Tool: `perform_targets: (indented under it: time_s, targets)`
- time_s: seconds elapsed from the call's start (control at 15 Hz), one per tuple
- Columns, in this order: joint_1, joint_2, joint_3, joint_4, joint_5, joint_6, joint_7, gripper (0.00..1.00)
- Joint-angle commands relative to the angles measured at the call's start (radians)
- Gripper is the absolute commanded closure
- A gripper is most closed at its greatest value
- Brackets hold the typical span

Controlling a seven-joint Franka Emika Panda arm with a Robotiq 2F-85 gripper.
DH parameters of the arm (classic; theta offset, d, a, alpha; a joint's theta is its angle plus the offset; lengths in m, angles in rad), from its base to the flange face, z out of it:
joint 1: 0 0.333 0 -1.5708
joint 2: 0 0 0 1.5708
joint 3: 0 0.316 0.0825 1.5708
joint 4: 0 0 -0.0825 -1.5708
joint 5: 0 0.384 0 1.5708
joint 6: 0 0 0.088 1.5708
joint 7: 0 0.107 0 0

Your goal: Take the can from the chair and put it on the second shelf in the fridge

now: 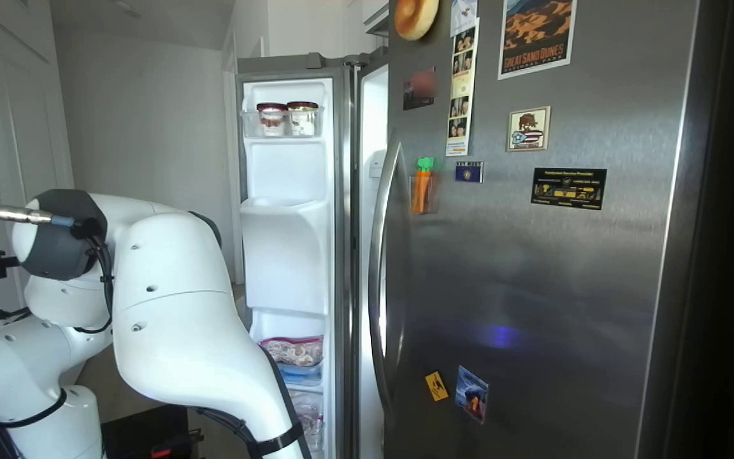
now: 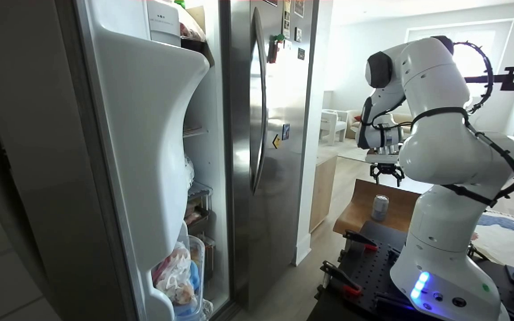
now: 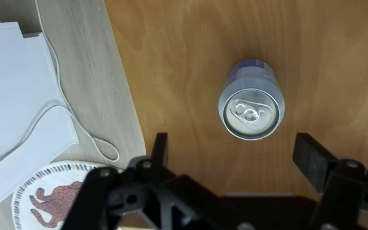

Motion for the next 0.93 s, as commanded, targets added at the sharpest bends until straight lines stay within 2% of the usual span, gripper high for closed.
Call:
perform_targets:
  time_s: [0.0,0.87]
  targets:
    - [-0.028,0.027,0.016,0.007,0.039,0.028,-0.048,0.0]
    - [-0.142,0.052,0.121,0.008,0.17,0.042,-0.142,0.0]
